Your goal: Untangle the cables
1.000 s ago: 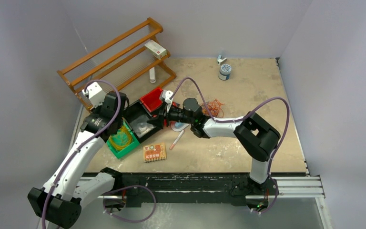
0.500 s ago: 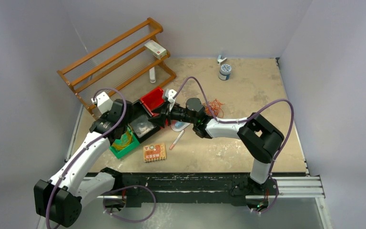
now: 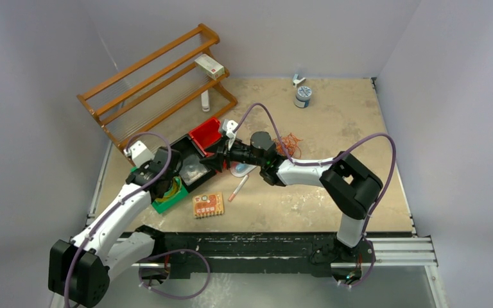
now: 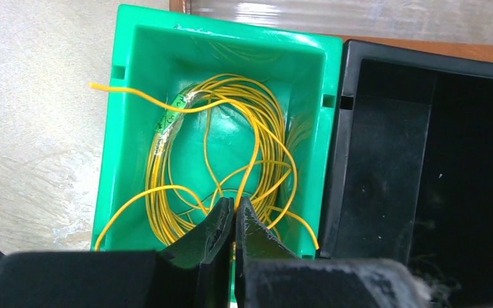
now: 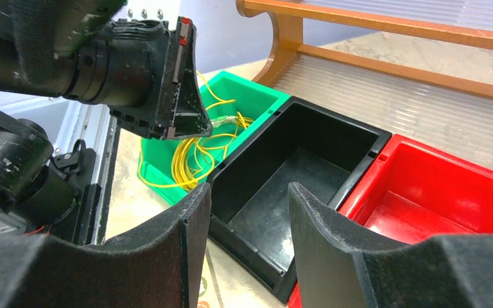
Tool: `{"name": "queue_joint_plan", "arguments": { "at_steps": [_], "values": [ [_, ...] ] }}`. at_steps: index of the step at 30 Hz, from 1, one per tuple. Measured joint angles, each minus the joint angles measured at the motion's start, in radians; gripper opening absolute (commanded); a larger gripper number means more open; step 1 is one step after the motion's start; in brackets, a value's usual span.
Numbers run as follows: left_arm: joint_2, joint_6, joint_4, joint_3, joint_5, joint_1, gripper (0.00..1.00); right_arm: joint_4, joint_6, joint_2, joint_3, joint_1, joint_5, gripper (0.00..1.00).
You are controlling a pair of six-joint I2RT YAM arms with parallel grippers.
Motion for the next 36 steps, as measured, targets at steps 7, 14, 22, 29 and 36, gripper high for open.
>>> {"name": "queue_joint_plan", "arguments": {
  "at_steps": [7, 14, 22, 29, 36],
  "values": [
    [0.055, -0.009, 0.009, -0.004, -0.003, 0.033, 0.00, -0.001, 0.000, 0.000, 0.000, 0.000, -0.001, 0.51],
    [0.066, -0.009, 0.022, -0.023, -0.008, 0.123, 0.00, -0.001, 0.000, 0.000, 0.000, 0.000, 0.000, 0.50],
    [0.107, 0.013, 0.100, -0.033, 0.034, 0.165, 0.06, -0.001, 0.000, 0.000, 0.000, 0.000, 0.000, 0.50],
    [0.097, 0.054, 0.129, -0.028, 0.070, 0.165, 0.37, 0.000, 0.000, 0.000, -0.005, 0.000, 0.001, 0.50],
    [0.051, 0.064, 0.058, 0.037, 0.067, 0.165, 0.52, -0.003, 0.000, -0.001, -0.033, 0.000, 0.002, 0.50]
  ]
}}
